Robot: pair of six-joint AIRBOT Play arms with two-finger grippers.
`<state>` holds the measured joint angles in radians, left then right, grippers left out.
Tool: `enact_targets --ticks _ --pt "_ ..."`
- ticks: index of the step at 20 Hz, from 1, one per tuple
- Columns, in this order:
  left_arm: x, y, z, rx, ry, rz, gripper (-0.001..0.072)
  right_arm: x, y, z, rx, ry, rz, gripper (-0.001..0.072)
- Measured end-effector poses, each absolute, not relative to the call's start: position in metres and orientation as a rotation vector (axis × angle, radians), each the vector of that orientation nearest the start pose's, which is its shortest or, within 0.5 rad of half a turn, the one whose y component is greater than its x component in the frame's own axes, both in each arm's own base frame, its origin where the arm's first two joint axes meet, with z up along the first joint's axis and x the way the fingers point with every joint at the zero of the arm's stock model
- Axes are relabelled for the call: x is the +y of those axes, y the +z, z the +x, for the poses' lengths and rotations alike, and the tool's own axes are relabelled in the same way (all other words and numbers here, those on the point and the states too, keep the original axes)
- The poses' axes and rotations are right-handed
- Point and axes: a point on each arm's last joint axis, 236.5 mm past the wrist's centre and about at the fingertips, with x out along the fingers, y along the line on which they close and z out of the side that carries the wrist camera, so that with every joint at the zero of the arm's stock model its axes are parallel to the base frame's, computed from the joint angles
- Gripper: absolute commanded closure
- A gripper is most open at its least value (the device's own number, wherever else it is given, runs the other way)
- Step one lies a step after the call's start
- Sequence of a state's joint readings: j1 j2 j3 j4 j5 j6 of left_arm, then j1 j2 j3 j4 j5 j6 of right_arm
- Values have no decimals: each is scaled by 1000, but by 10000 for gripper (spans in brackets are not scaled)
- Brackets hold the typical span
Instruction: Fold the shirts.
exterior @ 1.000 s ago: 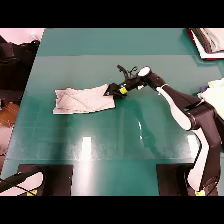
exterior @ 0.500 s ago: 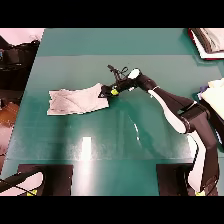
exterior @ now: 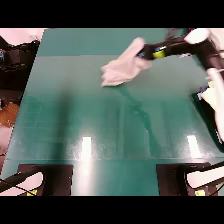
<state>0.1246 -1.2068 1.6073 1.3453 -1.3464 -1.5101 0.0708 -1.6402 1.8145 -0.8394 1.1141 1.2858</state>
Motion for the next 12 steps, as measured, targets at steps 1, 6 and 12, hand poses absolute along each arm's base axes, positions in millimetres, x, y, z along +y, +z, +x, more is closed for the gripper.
enact_targets --ticks 1,6,12 --pt "-2 197 413 925 -99 -157 685 147 167 527 801 576 317 704" --pt "-14 199 412 926 -140 -190 685 -29 202 527 696 231 327 704" --pt "-29 203 411 919 -194 -236 685 -183 208 484 651 -66 403 703"
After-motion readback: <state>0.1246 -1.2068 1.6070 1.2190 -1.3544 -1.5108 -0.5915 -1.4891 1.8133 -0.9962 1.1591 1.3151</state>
